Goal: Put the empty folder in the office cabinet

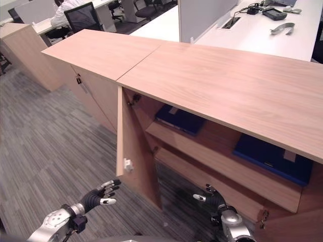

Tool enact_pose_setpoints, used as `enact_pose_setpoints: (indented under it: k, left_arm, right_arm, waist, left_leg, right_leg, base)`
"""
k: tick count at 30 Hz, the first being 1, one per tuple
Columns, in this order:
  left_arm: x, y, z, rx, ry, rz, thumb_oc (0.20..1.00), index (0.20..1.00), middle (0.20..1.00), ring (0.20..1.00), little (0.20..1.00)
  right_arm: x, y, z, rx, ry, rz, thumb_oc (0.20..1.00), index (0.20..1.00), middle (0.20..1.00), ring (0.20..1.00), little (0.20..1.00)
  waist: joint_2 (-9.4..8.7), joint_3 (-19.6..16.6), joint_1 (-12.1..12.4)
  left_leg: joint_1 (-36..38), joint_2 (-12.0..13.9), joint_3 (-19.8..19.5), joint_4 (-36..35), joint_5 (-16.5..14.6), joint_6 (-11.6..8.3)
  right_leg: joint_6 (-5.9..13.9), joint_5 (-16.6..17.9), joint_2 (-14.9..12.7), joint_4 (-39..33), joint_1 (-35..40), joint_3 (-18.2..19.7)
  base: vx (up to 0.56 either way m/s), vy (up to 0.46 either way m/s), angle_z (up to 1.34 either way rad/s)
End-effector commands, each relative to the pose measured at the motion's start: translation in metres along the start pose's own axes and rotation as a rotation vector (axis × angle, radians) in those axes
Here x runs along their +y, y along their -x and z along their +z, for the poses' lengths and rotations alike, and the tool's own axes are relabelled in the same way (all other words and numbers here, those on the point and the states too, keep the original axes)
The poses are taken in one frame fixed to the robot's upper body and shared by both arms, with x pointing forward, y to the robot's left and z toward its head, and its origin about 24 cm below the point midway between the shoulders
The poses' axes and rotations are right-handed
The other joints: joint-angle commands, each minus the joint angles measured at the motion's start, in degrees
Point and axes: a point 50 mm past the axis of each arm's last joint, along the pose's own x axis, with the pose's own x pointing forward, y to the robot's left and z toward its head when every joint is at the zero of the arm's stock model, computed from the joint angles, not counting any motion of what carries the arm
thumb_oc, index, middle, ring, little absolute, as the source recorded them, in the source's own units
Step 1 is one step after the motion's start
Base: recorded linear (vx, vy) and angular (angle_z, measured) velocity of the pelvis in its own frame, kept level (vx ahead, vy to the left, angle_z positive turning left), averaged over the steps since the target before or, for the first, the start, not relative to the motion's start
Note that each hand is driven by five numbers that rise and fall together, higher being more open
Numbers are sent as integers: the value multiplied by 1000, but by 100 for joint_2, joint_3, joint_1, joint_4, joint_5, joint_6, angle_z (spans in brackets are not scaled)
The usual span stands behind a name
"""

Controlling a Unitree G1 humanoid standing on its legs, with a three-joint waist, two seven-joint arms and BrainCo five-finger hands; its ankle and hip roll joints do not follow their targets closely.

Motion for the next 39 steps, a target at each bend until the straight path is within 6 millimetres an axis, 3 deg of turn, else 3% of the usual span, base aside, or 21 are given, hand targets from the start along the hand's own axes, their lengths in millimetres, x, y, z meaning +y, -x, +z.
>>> enact_pose_setpoints:
  k: [1,3,8,10,14,17,19,21,24,26,29,30,33,34,39]
  left_arm:
    - [1,-10,19,-60,-66,-23,1000,1000,1000,1000,1000]
    - [-8,-19,20,-74,-55,-48,1000,1000,1000,1000,1000]
    - [-22,-40,32,-119,-51,-80,1000,1000,1000,1000,1000]
    - [-24,-55,46,-163,-58,-60,1000,1000,1000,1000,1000]
    - [-23,-73,67,-228,-67,-12,1000,1000,1000,1000,1000]
    - [-22,-84,83,-276,-66,30,1000,1000,1000,1000,1000]
    - [-17,-96,105,-327,-72,89,1000,1000,1000,1000,1000]
    - [-12,-102,117,-350,-73,120,1000,1000,1000,1000,1000]
    - [1,-105,139,-394,-96,178,1000,1000,1000,1000,1000]
    - [13,-104,149,-408,-108,227,1000,1000,1000,1000,1000]
    - [26,-102,156,-413,-122,269,1000,1000,1000,1000,1000]
    - [32,-101,160,-407,-138,294,1000,1000,1000,1000,1000]
    - [43,-98,164,-408,-144,330,1000,1000,1000,1000,1000]
    - [57,-93,169,-400,-153,375,1000,1000,1000,1000,1000]
    - [84,-78,174,-388,-171,461,1000,1000,1000,1000,1000]
  right_arm:
    - [-1,-11,33,-101,-7,-14,1000,1000,1000,1000,1000]
    - [-7,-11,29,-84,-19,-43,1000,1000,1000,1000,1000]
    - [-13,-6,16,-54,-43,-71,1000,1000,1000,1000,1000]
    - [-11,-4,10,-40,-54,-68,1000,1000,1000,1000,1000]
    - [-5,-3,5,-23,-47,-51,1000,1000,1000,1000,1000]
    - [0,-4,3,-10,-30,-30,1000,1000,1000,1000,1000]
    - [7,-4,-3,21,-8,-1,1000,1000,1000,1000,1000]
    - [10,-4,-7,44,4,15,1000,1000,1000,1000,1000]
    - [12,-6,-6,51,21,22,1000,1000,1000,1000,1000]
    - [15,-8,-4,50,35,40,1000,1000,1000,1000,1000]
    - [21,-7,-8,61,50,73,1000,1000,1000,1000,1000]
    - [25,-5,-12,71,52,90,1000,1000,1000,1000,1000]
    - [29,-4,-14,72,55,108,1000,1000,1000,1000,1000]
    - [35,-4,-14,71,54,127,1000,1000,1000,1000,1000]
    - [43,-3,-19,84,39,148,1000,1000,1000,1000,1000]
  waist:
    - [140,178,-27]
    - [273,219,-171]
    - [346,293,-456]
    - [293,320,-650]
    - [160,348,-817]
    - [60,357,-876]
    - [-182,307,-797]
    - [-293,276,-723]
    - [-411,276,-576]
    - [-496,332,-511]
    - [-521,258,-544]
    - [-530,134,-628]
    - [-568,57,-710]
    - [-615,-7,-784]
    - [-731,-101,-795]
  left_leg:
    - [-111,-142,-139,106,-101,-149]
    - [-87,-30,-56,123,16,-236]
    - [-34,162,79,199,195,-370]
    - [-76,330,141,435,250,-461]
    - [-164,482,50,783,217,-509]
    - [-242,514,-284,1007,329,-539]
    - [-399,221,-1058,938,60,-381]
    - [-488,6,-1617,754,-105,-332]
    - [-754,-297,-2523,553,-84,-333]
    - [-861,-405,-2821,525,-64,-346]
    - [-627,-337,-2551,267,-71,-326]
    - [-389,-317,-2315,106,-114,-306]
    - [-210,-337,-2110,27,-188,-267]
    - [-81,-365,-1899,7,-274,-189]
    - [128,-468,-1541,7,-461,-40]
  right_leg:
    - [-30,-496,155,226,195,323]
    - [-101,-570,287,144,215,462]
    - [-216,-701,474,105,256,638]
    - [-281,-781,571,96,290,738]
    - [-391,-803,679,129,225,1020]
    - [-439,-829,741,199,141,1274]
    - [-425,-870,702,267,81,1628]
    - [-398,-877,706,301,81,1893]
    - [-359,-821,816,239,79,2356]
    - [-338,-801,885,230,78,2715]
    - [-289,-773,952,168,114,2957]
    - [-245,-762,909,162,122,3025]
    - [-176,-741,849,192,97,3111]
    - [-92,-705,775,272,33,3243]
    - [77,-660,640,516,-156,3461]
  base:
    - [-37,-114,-22]
    - [-34,-130,-36]
    - [-28,-114,-22]
    - [-21,-126,-16]
    - [-14,-105,-27]
    - [54,-56,-64]
    - [178,-71,-120]
    - [207,-29,-48]
    - [166,-25,-100]
    - [111,6,-211]
    - [115,92,-102]
    - [189,199,-104]
    - [99,150,-43]
    - [40,119,-75]
    - [59,160,-51]
